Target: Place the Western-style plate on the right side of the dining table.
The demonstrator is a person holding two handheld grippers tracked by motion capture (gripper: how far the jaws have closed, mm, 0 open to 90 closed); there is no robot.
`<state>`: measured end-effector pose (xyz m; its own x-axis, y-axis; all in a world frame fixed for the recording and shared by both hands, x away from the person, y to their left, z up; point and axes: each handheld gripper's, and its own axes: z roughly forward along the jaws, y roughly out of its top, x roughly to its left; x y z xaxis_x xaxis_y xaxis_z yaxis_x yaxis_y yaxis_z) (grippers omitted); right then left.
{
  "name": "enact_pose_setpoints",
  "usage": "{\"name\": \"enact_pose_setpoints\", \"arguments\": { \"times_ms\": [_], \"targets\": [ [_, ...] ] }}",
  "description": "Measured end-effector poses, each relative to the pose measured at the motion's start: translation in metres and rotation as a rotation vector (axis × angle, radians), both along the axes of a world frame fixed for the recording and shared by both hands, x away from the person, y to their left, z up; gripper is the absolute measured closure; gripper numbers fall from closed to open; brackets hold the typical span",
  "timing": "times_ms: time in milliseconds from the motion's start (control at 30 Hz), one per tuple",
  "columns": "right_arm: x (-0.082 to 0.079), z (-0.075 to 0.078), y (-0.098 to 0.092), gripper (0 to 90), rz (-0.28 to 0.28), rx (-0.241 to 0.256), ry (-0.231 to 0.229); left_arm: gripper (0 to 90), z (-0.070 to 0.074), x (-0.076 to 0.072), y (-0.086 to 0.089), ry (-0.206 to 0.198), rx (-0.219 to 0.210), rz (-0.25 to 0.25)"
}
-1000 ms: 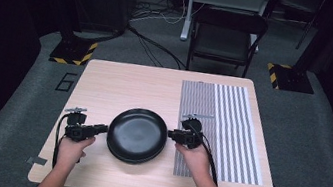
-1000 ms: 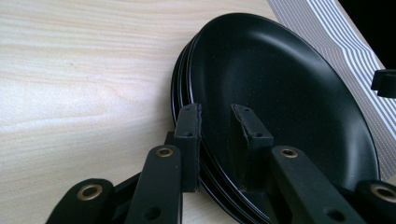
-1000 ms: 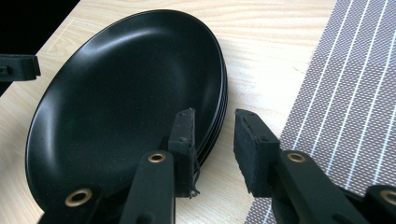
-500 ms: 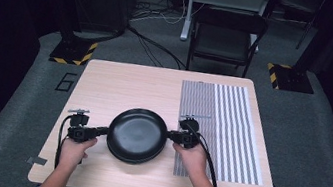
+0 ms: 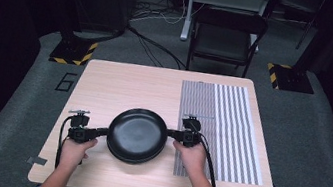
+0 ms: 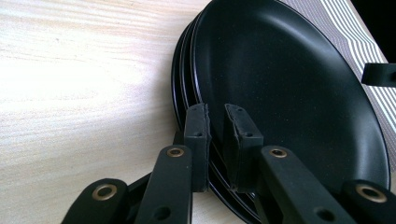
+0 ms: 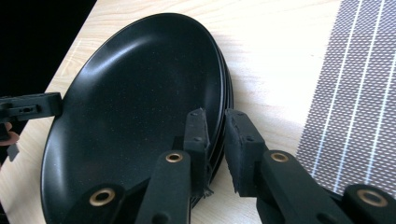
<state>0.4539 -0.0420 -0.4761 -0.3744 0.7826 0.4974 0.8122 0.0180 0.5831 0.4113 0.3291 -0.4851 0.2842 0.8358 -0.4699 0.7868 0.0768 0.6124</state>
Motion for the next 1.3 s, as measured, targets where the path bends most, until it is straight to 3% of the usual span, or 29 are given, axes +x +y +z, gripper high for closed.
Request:
{"name": "enact_pose_setpoints", "arguments": {
  "times_ms": [333, 667, 933, 1233, 1300],
  "targets": [
    [0.001, -0.003, 0.006, 81.3, 0.005, -0.019, 0.023, 79.6, -0.001, 0.0, 0.0, 0.007, -0.017, 0.017],
    [0.006, -0.008, 0.004, 81.4, -0.022, 0.035, 0.084, 79.6, 0.0, -0.001, -0.003, 0.0, -0.003, 0.026],
    [0.008, -0.012, 0.0, 81.7, -0.042, 0.079, 0.105, 79.8, -0.002, -0.001, -0.002, 0.008, -0.026, 0.027],
    [0.007, -0.01, 0.002, 82.4, -0.054, 0.058, 0.101, 80.6, -0.003, 0.001, -0.001, 0.016, -0.042, 0.023],
    [0.006, -0.008, 0.0, 84.3, -0.06, 0.054, 0.075, 81.1, -0.003, 0.001, -0.002, 0.015, -0.043, 0.03]
  ]
}}
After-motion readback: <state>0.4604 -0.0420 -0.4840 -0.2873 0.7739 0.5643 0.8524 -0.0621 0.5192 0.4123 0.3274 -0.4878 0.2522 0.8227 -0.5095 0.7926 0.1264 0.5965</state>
